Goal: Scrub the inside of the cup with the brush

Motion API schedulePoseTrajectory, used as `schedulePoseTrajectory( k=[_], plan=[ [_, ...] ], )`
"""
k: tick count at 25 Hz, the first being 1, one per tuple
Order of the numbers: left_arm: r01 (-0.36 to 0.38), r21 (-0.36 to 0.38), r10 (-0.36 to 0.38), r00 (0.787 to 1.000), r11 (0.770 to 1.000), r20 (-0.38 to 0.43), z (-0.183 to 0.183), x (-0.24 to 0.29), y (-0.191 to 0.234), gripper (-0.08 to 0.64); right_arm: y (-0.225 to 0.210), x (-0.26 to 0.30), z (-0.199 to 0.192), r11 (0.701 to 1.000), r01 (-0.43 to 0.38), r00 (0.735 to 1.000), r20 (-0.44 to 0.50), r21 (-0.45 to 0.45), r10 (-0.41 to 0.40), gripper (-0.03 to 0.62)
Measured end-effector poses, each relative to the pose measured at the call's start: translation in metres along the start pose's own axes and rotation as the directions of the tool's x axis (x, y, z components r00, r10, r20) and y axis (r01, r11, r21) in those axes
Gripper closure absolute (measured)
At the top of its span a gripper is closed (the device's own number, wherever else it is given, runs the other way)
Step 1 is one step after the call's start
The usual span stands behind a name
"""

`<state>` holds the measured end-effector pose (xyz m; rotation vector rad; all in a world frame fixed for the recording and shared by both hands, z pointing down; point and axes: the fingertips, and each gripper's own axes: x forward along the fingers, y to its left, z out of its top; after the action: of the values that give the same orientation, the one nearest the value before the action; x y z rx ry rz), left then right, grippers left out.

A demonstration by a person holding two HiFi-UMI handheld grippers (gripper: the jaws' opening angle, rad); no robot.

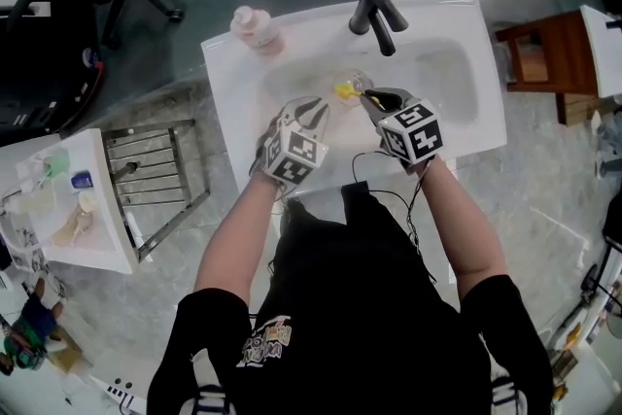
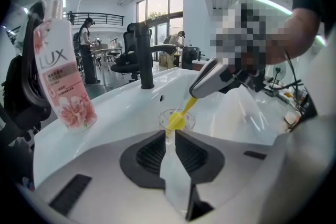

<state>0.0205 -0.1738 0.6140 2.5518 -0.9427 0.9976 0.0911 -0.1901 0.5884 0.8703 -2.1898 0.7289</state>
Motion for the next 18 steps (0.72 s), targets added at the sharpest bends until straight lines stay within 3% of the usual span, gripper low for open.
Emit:
schedulePoseTrajectory(
  k=[8, 18],
  plan=[
    [-0.027, -0.112, 0.042, 0.99, 0.993, 0.135, 0.029, -0.047, 0.011, 0.508, 0.014, -0.034, 0.017, 0.997, 0.061, 0.992, 0.104, 0.041, -0.065, 0.555],
    [-0.04, -0.125, 0.076, 0.951, 0.991, 0.301, 0.063, -0.129, 0.02, 0.518, 0.062, -0.087, 0.043, 0.988, 0.126, 0.954, 0.262, 0.087, -0.145, 0.555]
  ],
)
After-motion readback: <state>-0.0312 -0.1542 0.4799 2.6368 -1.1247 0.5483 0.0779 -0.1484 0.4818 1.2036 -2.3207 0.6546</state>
